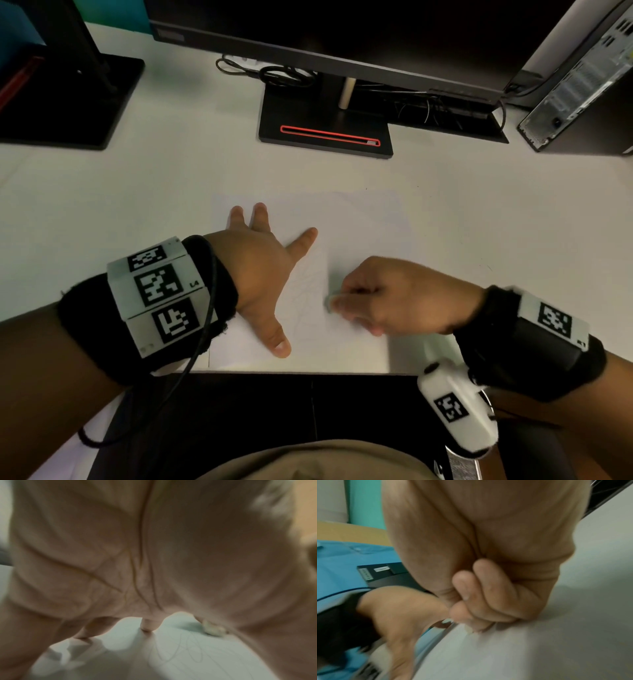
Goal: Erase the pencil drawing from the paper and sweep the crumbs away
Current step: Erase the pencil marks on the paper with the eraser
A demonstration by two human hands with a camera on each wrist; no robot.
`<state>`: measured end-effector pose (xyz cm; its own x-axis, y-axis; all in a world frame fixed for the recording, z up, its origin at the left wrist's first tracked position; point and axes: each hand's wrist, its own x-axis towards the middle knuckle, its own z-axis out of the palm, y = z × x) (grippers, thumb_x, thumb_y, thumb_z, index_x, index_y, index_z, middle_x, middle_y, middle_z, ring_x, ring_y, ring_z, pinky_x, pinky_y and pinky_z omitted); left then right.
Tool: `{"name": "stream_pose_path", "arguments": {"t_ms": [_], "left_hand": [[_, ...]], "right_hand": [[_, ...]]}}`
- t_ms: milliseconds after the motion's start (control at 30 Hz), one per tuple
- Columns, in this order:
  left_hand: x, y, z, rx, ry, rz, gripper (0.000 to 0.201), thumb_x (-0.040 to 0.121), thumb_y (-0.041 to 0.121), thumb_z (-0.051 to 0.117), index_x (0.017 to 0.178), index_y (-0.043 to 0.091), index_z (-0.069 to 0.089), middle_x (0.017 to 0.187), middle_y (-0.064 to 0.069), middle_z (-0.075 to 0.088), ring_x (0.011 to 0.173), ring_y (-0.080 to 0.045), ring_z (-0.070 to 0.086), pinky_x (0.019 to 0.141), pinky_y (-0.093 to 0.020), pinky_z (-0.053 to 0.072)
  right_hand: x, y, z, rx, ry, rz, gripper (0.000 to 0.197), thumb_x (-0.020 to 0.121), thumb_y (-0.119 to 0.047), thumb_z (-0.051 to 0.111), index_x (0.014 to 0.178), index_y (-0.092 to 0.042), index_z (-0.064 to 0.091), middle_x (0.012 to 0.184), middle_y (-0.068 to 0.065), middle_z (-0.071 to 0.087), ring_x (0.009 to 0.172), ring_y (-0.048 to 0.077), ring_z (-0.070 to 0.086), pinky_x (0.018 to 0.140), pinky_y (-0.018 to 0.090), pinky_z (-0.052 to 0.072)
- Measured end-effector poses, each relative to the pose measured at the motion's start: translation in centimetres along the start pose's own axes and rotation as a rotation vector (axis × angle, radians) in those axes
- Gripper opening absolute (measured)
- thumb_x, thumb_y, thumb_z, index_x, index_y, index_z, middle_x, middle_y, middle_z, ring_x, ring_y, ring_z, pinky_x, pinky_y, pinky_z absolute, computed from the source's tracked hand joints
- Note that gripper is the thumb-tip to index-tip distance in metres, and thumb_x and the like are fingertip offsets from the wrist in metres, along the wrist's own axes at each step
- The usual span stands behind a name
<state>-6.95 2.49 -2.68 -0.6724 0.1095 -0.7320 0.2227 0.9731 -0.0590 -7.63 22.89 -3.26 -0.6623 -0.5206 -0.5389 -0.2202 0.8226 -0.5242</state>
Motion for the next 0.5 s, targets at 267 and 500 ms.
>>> {"name": "stream_pose_path", "arguments": {"t_ms": [267, 500], "left_hand": [[0.1, 0.1, 0.0, -0.009, 0.006, 0.005, 0.160, 0.045, 0.078, 0.081, 0.136, 0.042, -0.046, 0.151, -0.028, -0.038, 0.140, -0.056, -0.022, 0.112, -0.065, 0.027], [0.2, 0.0, 0.1, -0.007, 0.009, 0.004, 0.161, 0.044, 0.078, 0.081, 0.136, 0.042, -0.045, 0.151, -0.029, -0.037, 0.140, -0.056, -0.022, 0.112, -0.065, 0.026]], "right_hand": [[0.6, 0.1, -0.5, 0.061, 0.035, 0.031, 0.045, 0.102, -0.039, 0.058, 0.071, -0.008, 0.066, 0.053, -0.005, 0.060, 0.046, 0.008, 0.048, 0.055, 0.022, 0.045], [0.7, -0.2, -0.2, 0.020, 0.022, 0.017, 0.045, 0.102, -0.039, 0.056, 0.068, -0.011, 0.065, 0.053, -0.006, 0.061, 0.046, 0.006, 0.049, 0.058, 0.020, 0.046]]}}
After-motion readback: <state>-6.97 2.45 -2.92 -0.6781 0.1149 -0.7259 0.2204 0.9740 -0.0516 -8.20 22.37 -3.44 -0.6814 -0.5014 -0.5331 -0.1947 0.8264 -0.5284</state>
